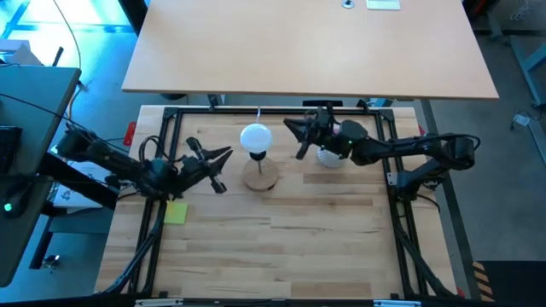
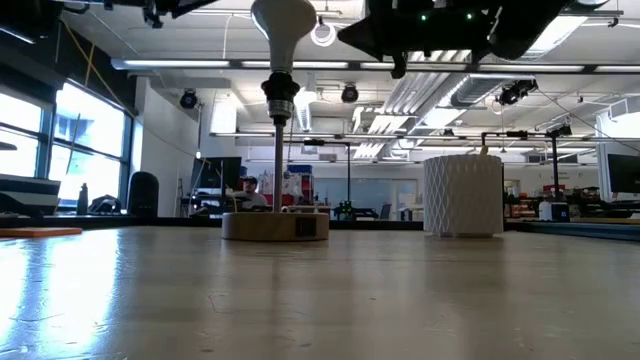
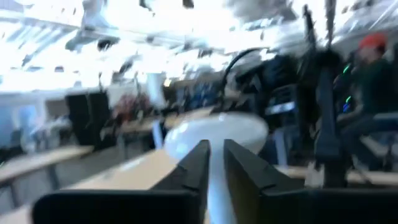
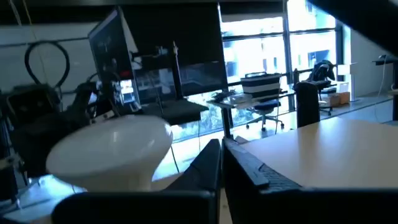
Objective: Screw lightbulb
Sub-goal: Insert the lightbulb into the lamp
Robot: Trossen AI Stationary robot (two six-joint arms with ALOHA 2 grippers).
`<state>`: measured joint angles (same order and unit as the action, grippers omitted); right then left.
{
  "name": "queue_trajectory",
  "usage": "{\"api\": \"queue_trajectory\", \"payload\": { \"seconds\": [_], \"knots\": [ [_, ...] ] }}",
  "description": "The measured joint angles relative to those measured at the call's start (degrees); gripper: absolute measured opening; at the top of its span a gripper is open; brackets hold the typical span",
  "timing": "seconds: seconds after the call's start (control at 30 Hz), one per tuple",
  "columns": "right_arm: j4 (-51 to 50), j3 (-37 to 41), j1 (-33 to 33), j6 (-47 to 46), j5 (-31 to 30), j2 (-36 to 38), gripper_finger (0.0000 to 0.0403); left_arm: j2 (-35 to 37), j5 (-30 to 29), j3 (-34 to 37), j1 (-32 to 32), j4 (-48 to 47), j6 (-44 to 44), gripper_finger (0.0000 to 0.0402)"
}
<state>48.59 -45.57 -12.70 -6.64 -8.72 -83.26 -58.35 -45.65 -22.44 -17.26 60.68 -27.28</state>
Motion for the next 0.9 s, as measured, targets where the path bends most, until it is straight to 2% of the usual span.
{"api": "queue_trajectory", "payload": {
  "seconds": [0.1, 0.2, 0.5, 0.6, 0.83, 0.9],
  "knots": [
    [-2.39, -2.83, 0.07, -0.70, 1.89, -1.55, 0.0014, -2.67, 4.90, -0.01, 3.06, 5.73, -0.74, 0.0005],
    [-4.53, -5.01, 1.06, -0.15, 4.03, -2.90, 0.0005, -5.20, 8.30, -0.63, 6.34, 7.41, 1.48, 0.0008],
    [-6.45, -6.26, 4.70, 1.08, 3.62, -3.00, 0.0001, -9.53, 9.04, -1.75, 10.27, 7.96, 4.71, 0.0001],
    [-6.64, -6.26, 6.17, 1.07, 3.32, -2.99, 0.0001, -9.49, 7.66, -1.75, 10.82, 7.97, 4.68, 0.0001],
    [-6.97, -6.26, 8.96, 3.98, 4.69, -2.21, 0.0001, -9.59, -0.09, -1.66, 11.19, 6.50, 0.15, 0.0001],
    [-7.41, -6.26, 9.25, 4.38, 2.41, -1.08, 0.0001, -8.64, -1.62, -1.67, 10.18, 6.80, -1.46, 0.0001]
  ]
}}
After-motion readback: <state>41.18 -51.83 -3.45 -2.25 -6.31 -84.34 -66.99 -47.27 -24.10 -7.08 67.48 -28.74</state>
